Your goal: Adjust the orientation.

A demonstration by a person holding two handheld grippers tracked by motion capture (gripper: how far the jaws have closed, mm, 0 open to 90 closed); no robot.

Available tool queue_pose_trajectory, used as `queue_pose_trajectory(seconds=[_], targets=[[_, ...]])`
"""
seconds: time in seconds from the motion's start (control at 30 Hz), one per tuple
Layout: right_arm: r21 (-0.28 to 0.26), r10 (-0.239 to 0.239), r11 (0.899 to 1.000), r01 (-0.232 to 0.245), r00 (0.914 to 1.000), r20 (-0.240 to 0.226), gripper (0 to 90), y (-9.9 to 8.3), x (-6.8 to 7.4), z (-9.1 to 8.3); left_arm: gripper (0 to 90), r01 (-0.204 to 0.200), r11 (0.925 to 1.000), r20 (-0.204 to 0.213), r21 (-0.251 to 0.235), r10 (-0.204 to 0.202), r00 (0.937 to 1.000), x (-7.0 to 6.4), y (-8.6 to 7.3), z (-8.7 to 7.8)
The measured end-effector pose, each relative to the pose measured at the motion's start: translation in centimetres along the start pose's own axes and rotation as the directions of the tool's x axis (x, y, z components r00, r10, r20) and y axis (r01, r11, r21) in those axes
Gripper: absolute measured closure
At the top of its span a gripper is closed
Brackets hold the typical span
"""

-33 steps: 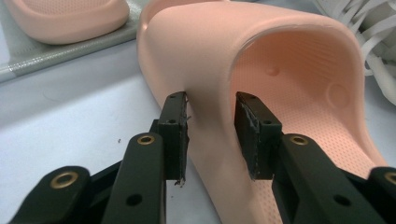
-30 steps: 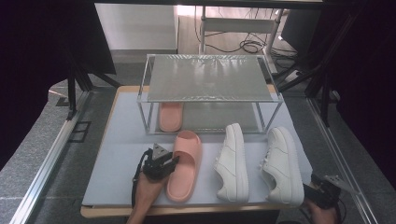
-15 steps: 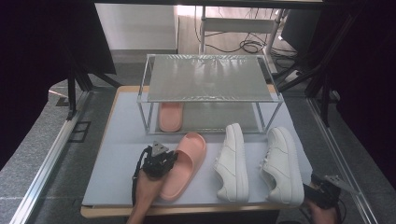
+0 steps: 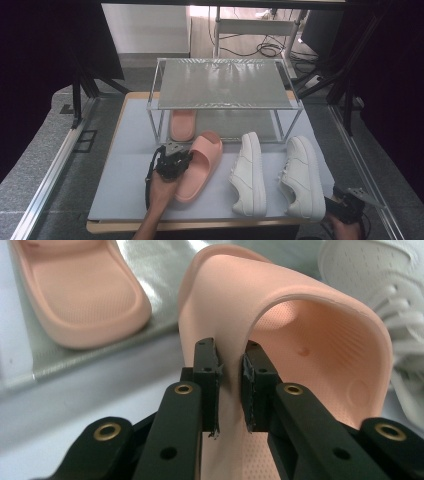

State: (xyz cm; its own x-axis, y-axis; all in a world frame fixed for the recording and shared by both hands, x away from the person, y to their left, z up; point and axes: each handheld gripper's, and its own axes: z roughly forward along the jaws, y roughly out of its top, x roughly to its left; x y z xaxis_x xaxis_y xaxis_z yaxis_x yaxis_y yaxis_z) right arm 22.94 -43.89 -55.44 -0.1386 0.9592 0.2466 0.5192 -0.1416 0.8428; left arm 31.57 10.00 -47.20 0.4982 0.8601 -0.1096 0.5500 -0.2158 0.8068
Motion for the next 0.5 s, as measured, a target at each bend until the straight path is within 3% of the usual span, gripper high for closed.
queue_pose_trajectory(seconds=[0.17,0.5], targets=[[0.000,0.000,1.000,0.000,1.0000,0.000,12.6,0.0,0.0,0.0,78.8,0.020,0.9997,-0.029,-0.015,-0.020,0.9994,0.4,1.2,1.3],[0.000,-0.001,1.000,0.001,1.0000,0.000,12.6,0.0,0.0,0.0,78.4,0.075,0.9952,-0.045,-0.063,-0.078,0.9960,0.6,3.2,4.4]])
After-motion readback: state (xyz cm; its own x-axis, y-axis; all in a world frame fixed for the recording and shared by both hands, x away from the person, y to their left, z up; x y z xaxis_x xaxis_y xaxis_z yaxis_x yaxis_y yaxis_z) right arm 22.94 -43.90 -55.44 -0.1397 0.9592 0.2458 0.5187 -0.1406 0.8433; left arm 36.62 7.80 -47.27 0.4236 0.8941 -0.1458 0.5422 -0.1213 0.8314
